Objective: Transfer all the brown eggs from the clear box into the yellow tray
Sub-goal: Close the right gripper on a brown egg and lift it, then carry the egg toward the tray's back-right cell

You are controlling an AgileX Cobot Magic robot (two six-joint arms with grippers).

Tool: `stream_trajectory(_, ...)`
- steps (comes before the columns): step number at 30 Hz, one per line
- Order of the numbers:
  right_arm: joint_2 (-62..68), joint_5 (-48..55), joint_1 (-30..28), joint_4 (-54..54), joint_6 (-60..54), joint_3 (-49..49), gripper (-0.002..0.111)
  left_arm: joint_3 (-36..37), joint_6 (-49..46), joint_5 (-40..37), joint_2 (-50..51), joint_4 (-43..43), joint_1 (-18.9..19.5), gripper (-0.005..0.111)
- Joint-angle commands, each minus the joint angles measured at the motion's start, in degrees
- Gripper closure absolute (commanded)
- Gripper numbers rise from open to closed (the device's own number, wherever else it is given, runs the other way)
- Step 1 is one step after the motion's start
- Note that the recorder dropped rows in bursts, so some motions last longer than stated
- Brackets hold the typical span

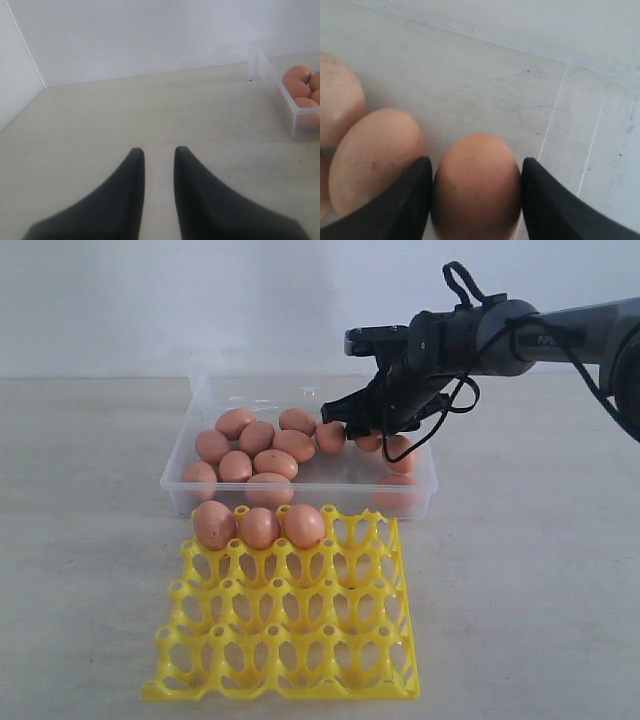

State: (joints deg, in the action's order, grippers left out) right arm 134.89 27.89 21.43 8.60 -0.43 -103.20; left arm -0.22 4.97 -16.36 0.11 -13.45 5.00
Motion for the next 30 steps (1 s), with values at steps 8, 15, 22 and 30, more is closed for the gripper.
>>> stream_trajectory(8,0.4,-0.8,-0.4,-0.4,0.4,0.3,0.108,0.2,0.1,0.0,-0.1,0.1,0.1,0.085)
stream_trajectory(15,-2.3,4.7,-0.4,-0.3,1.5,0.3,0.108,0.2,0.1,0.0,-0.1,0.1,0.1,0.085)
stream_trajectory(22,-15.0,-4.7,4.2,-0.7,-3.7,10.7,0.108,0.2,0.1,0.0,-0.1,0.1,0.1,0.085)
stream_trajectory(30,-34.8,-59.2,18.1,-0.6,-3.3,53.5,0.108,0.2,0.1,0.0,-0.1,0.1,0.1,0.085)
